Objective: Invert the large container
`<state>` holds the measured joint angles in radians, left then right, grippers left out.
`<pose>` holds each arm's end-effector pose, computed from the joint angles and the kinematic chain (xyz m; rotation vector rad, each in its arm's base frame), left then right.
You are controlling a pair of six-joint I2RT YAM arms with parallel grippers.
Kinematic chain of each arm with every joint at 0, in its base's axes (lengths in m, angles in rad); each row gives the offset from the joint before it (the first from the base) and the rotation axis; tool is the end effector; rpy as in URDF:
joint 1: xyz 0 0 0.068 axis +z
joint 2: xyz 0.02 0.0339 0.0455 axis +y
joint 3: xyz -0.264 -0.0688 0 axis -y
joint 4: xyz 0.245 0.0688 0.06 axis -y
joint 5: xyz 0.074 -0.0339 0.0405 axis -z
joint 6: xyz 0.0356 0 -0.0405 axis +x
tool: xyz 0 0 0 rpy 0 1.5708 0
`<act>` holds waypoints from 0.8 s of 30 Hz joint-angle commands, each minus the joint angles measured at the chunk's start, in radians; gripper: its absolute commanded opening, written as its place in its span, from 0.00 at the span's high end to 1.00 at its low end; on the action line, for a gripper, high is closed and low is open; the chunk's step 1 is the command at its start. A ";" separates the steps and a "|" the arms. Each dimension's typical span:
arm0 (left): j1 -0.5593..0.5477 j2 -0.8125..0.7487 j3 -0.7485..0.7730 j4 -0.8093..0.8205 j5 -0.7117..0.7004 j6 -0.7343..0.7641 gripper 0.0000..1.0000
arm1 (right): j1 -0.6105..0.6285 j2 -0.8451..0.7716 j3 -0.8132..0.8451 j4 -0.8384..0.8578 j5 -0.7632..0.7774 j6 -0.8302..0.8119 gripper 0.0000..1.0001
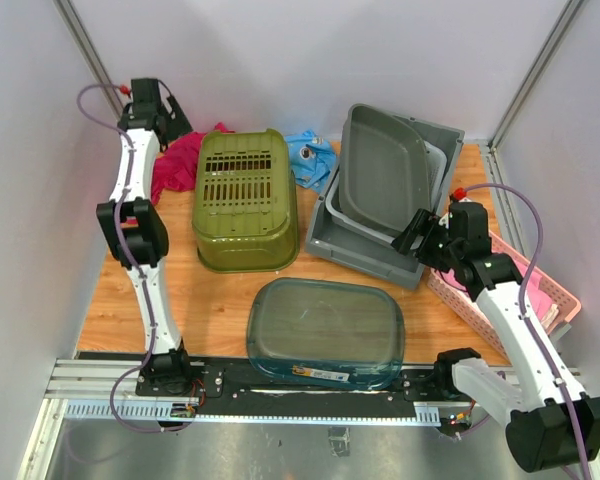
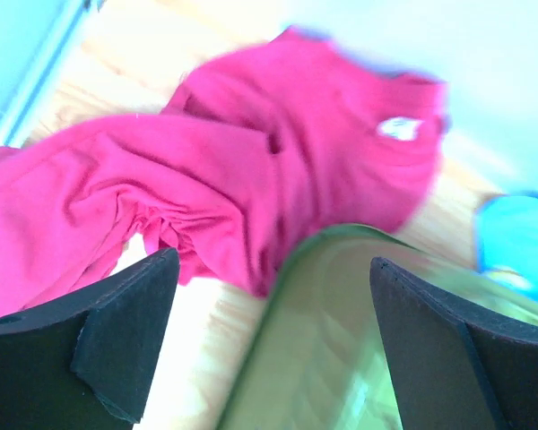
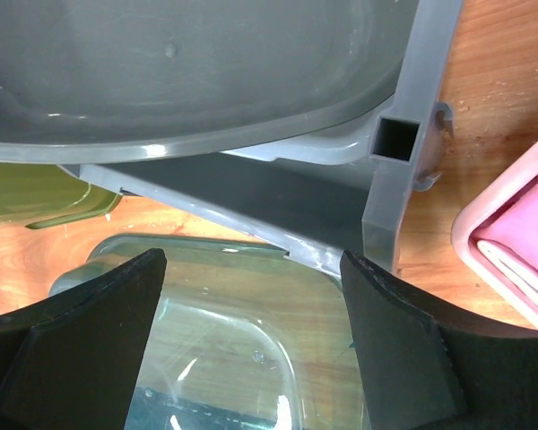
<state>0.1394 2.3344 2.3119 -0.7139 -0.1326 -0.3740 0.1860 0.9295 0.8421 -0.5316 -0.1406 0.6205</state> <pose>0.5240 0.0783 0.2853 -0.6490 2.2060 0.0323 0.1960 0.0420 0.3000 0.4048 2.2122 0.6001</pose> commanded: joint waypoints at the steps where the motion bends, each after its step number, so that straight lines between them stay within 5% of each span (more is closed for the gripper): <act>1: -0.053 -0.319 -0.061 0.023 -0.074 0.067 0.08 | 0.021 -0.049 0.006 0.015 -0.028 0.004 0.19; 6: -0.189 -0.544 -0.254 0.008 -0.091 0.122 0.07 | 0.020 -0.116 -0.022 0.008 -0.028 -0.005 0.19; 17: -0.760 -0.753 -0.612 0.014 -0.256 0.054 0.10 | 0.021 -0.135 -0.024 -0.013 -0.029 -0.014 0.19; 24: -0.816 -0.719 -0.763 0.039 -0.279 0.011 0.14 | 0.020 -0.137 -0.038 -0.005 -0.038 -0.011 0.19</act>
<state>-0.6785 1.6035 1.5955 -0.7040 -0.3405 -0.3264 0.1860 0.8021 0.8196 -0.5369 -0.1646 0.6197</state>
